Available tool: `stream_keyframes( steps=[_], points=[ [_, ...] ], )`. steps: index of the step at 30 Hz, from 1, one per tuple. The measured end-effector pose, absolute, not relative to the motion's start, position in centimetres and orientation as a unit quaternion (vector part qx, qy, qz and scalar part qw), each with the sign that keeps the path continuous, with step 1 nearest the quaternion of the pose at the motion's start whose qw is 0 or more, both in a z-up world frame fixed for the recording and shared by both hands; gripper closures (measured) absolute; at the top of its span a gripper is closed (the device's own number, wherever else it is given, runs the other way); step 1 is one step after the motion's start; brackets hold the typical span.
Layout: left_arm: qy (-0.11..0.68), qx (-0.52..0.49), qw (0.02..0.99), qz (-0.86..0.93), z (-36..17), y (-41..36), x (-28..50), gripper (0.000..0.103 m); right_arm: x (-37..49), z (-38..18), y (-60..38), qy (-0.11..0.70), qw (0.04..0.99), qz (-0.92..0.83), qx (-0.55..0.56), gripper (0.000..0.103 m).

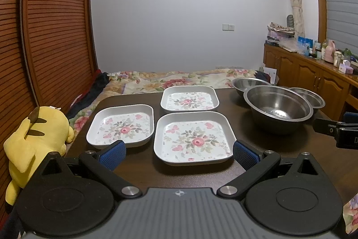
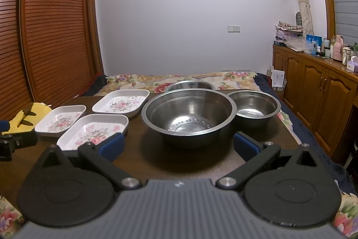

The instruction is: Organize plates and bowls

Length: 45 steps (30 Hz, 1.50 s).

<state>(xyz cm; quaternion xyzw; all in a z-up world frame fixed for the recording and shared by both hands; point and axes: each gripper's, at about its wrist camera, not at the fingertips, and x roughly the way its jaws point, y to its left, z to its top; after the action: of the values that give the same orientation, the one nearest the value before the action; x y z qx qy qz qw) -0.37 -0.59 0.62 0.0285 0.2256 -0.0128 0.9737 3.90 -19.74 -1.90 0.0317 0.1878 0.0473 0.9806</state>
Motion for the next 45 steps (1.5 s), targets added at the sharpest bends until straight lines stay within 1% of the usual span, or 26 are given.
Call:
stream_keyframes(
  steps=[30,45],
  points=[
    [0.230,0.028,0.973,-0.014,0.3,-0.5,-0.3,0.000,3.9,-2.1,-19.6,0.193,0.979,0.051,0.030,0.000],
    [0.291,0.009,0.957,-0.024,-2.4,1.3,2.5,0.000,5.3,-3.1,-17.9,0.210,0.973,0.086,0.028,0.000]
  ],
)
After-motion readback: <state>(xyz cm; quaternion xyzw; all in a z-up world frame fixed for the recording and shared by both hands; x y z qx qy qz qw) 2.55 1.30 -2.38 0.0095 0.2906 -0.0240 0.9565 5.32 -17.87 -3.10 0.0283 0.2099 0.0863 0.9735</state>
